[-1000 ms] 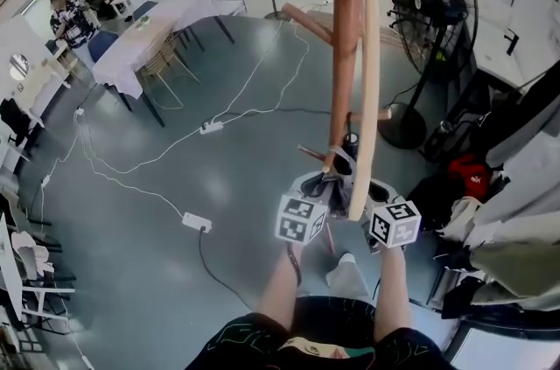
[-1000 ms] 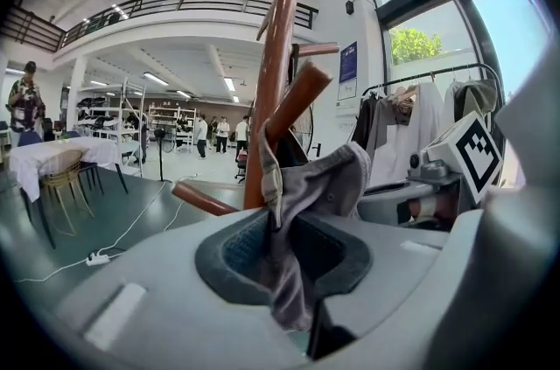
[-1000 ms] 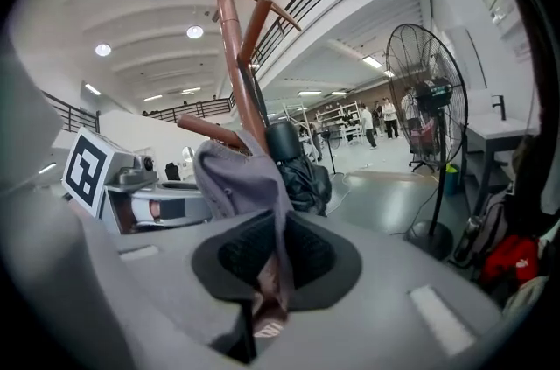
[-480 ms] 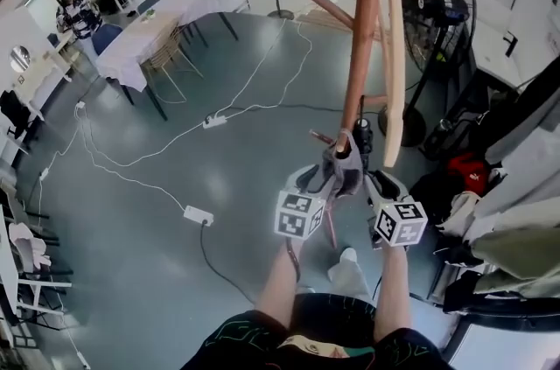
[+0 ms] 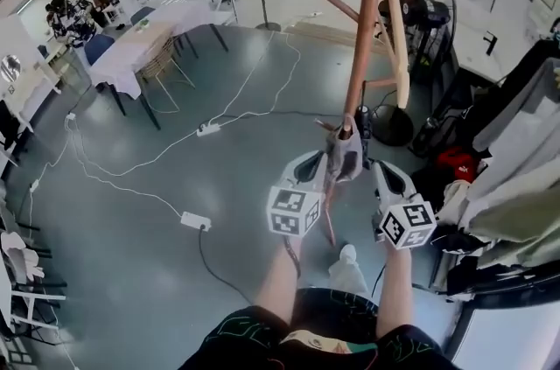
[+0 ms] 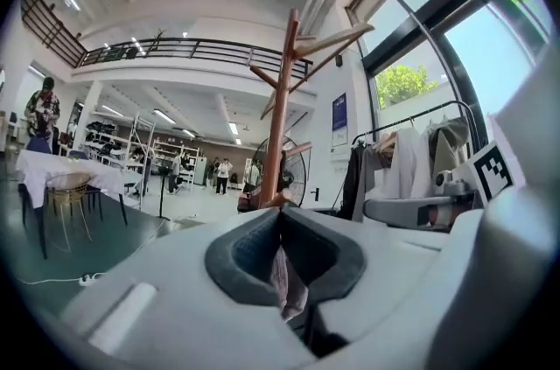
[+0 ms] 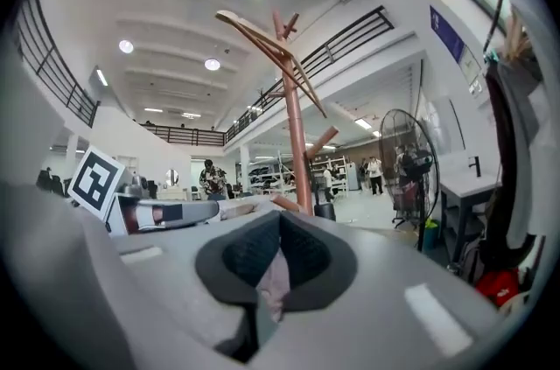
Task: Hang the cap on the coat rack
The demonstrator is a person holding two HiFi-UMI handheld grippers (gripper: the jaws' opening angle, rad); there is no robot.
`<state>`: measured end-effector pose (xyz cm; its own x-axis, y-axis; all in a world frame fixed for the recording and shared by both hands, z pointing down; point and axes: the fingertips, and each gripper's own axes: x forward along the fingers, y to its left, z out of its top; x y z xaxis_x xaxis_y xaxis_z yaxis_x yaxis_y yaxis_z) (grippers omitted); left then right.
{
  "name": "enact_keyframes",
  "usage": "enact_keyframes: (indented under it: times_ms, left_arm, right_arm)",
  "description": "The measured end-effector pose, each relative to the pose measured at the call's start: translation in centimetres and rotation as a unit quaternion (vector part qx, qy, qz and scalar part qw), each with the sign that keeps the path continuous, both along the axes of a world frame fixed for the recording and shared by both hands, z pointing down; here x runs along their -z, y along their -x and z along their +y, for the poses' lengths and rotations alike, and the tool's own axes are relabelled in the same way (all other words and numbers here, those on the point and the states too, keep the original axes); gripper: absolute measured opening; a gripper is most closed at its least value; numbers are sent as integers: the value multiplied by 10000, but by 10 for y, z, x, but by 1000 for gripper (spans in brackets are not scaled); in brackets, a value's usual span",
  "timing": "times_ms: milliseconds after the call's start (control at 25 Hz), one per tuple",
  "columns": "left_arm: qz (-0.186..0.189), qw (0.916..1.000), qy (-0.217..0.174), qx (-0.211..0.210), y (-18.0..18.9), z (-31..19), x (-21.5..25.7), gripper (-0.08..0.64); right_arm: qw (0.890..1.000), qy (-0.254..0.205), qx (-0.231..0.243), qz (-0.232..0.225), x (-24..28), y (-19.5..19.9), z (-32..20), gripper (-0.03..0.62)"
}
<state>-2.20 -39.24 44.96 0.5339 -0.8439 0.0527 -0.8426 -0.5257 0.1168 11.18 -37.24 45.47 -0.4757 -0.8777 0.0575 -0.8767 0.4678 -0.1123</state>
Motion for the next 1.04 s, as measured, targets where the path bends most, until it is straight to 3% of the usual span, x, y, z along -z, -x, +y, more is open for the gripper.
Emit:
enact_keyframes:
  times_ms: [240, 520, 1040]
  left_arm:
    - [216, 9988, -374, -234, 1, 19, 28, 9]
    - [315, 9979, -555, -148, 15, 24, 37, 11]
    - [295, 9979, -521, 233, 40, 21, 33, 9]
  right_arm:
    - [9978, -358, -547, 137, 27, -18, 11, 4]
    - [9961, -592, -561, 332, 45, -7, 15, 3]
    - [9945, -709, -462, 615, 54, 13, 18, 4]
